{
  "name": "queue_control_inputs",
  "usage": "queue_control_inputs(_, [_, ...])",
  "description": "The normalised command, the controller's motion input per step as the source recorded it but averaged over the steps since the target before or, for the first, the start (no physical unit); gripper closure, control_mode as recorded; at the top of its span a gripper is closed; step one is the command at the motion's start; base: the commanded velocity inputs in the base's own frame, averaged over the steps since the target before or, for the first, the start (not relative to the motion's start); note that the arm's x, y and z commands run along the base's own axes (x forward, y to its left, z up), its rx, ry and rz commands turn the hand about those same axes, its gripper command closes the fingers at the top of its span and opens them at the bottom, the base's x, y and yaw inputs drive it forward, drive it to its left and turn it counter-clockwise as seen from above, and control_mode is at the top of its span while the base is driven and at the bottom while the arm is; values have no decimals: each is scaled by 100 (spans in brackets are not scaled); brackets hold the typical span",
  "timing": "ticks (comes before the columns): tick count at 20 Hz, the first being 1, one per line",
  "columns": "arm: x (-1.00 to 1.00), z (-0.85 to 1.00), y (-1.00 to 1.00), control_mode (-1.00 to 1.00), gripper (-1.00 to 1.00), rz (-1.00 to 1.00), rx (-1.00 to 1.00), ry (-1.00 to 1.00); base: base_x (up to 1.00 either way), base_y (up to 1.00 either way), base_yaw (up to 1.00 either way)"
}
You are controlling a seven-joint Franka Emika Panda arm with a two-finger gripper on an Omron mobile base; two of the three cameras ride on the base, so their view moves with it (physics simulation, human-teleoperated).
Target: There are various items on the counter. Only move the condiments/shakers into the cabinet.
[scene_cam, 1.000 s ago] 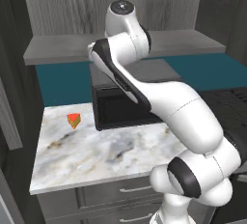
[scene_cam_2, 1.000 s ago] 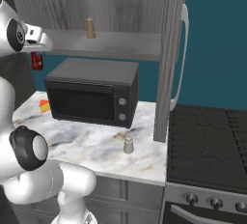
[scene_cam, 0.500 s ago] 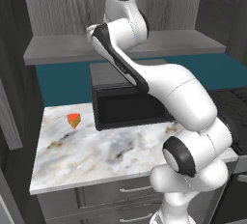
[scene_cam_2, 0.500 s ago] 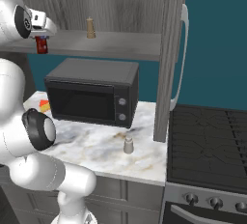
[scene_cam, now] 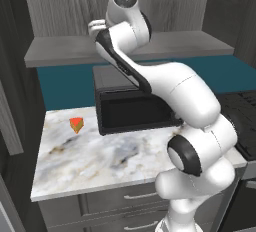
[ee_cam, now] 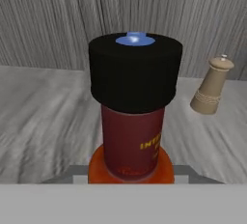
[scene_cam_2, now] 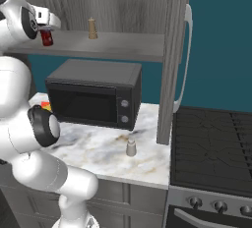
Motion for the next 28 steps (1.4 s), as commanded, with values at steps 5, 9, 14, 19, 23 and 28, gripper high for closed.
queue_control_inputs(5, [63,0,0,-100,100,0,0,-2,0,0,0])
queue_control_inputs(9, [68,0,0,-100,100,0,0,0,0,0,0])
queue_control_inputs(14, [62,0,0,-100,100,0,0,0,0,0,0])
queue_control_inputs(19, [56,0,0,-100,100,0,0,0,0,0,0])
queue_control_inputs(23, [57,-7,0,-100,100,0,0,0,0,0,0])
queue_control_inputs(28, [49,-21,0,-100,100,0,0,0,0,0,0])
